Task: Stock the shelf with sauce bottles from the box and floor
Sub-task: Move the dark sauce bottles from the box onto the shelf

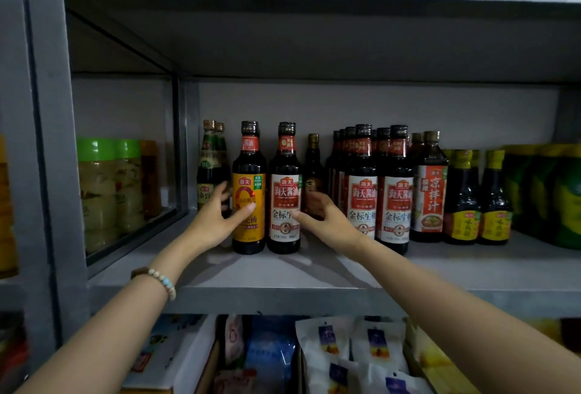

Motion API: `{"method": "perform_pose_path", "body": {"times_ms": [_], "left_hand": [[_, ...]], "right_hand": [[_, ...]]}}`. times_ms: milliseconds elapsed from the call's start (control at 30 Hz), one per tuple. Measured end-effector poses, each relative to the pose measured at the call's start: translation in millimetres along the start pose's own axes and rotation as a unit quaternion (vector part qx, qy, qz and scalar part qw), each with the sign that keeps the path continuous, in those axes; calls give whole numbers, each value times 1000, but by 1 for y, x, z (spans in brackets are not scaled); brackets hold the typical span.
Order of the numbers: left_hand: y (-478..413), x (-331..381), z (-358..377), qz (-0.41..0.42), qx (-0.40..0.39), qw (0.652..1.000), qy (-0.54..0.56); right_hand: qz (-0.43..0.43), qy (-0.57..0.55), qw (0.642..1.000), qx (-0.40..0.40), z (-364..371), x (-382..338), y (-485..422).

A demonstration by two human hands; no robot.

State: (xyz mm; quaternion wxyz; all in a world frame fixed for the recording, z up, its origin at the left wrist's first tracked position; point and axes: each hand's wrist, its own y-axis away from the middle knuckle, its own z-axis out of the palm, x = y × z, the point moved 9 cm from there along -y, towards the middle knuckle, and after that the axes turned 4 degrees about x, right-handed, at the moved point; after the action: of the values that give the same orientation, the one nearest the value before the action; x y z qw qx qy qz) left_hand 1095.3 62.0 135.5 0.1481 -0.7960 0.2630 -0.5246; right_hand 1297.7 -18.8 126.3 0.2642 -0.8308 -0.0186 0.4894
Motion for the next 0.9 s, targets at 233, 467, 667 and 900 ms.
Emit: {"method": "perform_pose_path", "body": {"times_ms": [233,467,667,900], "left_hand": [[86,63,28,44,36,985,-160],[193,142,141,62,-9,975,-211],[288,172,263,81,-67,962,-252],[380,146,396,69,-190,947,-249]], "right_hand": [[-26,31,999,-10,-87,-2,77],[-40,106,994,7,-213,31,185],[18,150,988,-16,-308,102,291],[107,220,968,-63,-354,217,400]]}}
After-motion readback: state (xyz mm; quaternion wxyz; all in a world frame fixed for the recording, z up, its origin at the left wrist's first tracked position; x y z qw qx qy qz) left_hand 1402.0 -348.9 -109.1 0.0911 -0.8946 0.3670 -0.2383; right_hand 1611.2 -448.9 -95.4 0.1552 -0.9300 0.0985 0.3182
